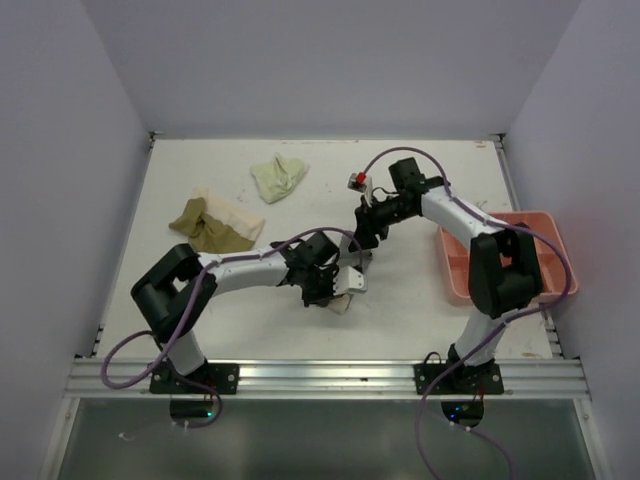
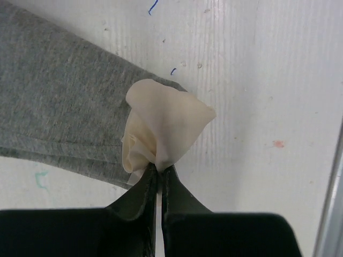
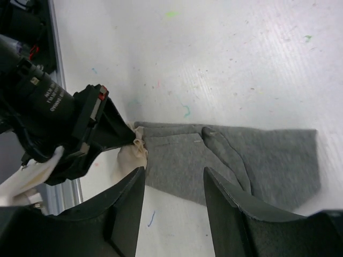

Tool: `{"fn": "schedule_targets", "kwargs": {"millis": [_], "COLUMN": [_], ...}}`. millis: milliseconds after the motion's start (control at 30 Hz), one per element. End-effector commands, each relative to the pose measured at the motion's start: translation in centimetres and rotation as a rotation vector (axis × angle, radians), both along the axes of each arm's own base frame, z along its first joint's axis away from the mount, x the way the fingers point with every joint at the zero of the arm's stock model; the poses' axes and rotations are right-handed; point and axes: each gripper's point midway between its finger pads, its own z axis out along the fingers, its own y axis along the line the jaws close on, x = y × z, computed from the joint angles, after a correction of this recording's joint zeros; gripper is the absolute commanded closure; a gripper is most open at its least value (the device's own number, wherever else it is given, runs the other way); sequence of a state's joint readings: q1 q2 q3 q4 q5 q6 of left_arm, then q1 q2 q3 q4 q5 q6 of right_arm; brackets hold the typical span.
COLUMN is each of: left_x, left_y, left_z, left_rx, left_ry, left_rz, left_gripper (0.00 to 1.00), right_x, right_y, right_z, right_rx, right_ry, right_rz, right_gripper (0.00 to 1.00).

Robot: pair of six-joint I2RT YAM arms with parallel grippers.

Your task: Roll the underwear

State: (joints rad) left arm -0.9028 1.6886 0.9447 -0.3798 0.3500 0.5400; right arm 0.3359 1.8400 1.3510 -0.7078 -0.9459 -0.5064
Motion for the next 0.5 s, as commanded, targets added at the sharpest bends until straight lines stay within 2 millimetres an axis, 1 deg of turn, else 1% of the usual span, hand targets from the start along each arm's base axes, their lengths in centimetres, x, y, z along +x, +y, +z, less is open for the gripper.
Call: {"fn": "schedule_targets", "kwargs": {"millis": [0,33,67,100,133,167,200,233,267,300,333,367,400,467], "left_x": [-5.0,-5.6,-5.7,-6.4,-5.7,-5.6,-6.4,-4.9,-5.1,-4.7,-4.5,-4.1,-3.3,-2.2], "left_y": [3.1,2.7,2.5,3.0,2.1,2.1,2.4,2.3,2.8,3.2,3.4,3.4,3.6,3.5], "left_z": [-2.9,-2.8,-2.8,-3.6,-3.0,-3.1,-3.6,-3.6,-3.6,-4.5,-4.8,-5.4,-5.5,-6.2], "left_rx": [0.228,0.215,0.213,0.252,0.212,0.214,0.233,0.204,0.227,0.23,0.241,0.263,0.253,0.249], "left_ry": [0.361,0.451,0.504,0.587,0.646,0.692,0.79,0.812,0.866,0.917,0.941,0.974,1.0,1.012], "left_rz": [0.102,0.125,0.142,0.161,0.177,0.187,0.205,0.229,0.246,0.263,0.271,0.289,0.321,0.366], "left_gripper": [1.0,1.0,1.0,1.0,1.0,1.0,1.0,1.0,1.0,1.0,1.0,1.0,1.0,1.0], "right_x": [0.3,0.5,0.3,-0.1,-0.5,-0.8,-1.5,-2.1,-2.8,-3.5,-4.1,-4.7,-5.2,-6.2], "right_y": [-1.8,-2.7,-3.1,-3.7,-4.4,-4.8,-5.2,-5.6,-5.9,-6.2,-6.4,-6.7,-6.7,-6.6], "right_z": [2.9,3.3,3.6,4.1,4.1,4.2,4.5,4.4,4.1,4.3,4.2,4.0,4.2,3.9], "right_rx": [0.003,0.009,0.017,0.016,0.006,-0.005,-0.01,-0.021,-0.031,-0.038,-0.045,-0.052,-0.049,-0.06], "right_ry": [-0.133,-0.156,-0.169,-0.215,-0.223,-0.245,-0.286,-0.29,-0.297,-0.327,-0.326,-0.329,-0.361,-0.358], "right_rz": [-0.068,-0.085,-0.086,-0.073,-0.073,-0.068,-0.046,-0.036,-0.019,0.009,0.026,0.045,0.08,0.099], "right_gripper": [0.49,0.49,0.48,0.48,0.47,0.47,0.46,0.46,0.46,0.45,0.45,0.44,0.41,0.38]}}
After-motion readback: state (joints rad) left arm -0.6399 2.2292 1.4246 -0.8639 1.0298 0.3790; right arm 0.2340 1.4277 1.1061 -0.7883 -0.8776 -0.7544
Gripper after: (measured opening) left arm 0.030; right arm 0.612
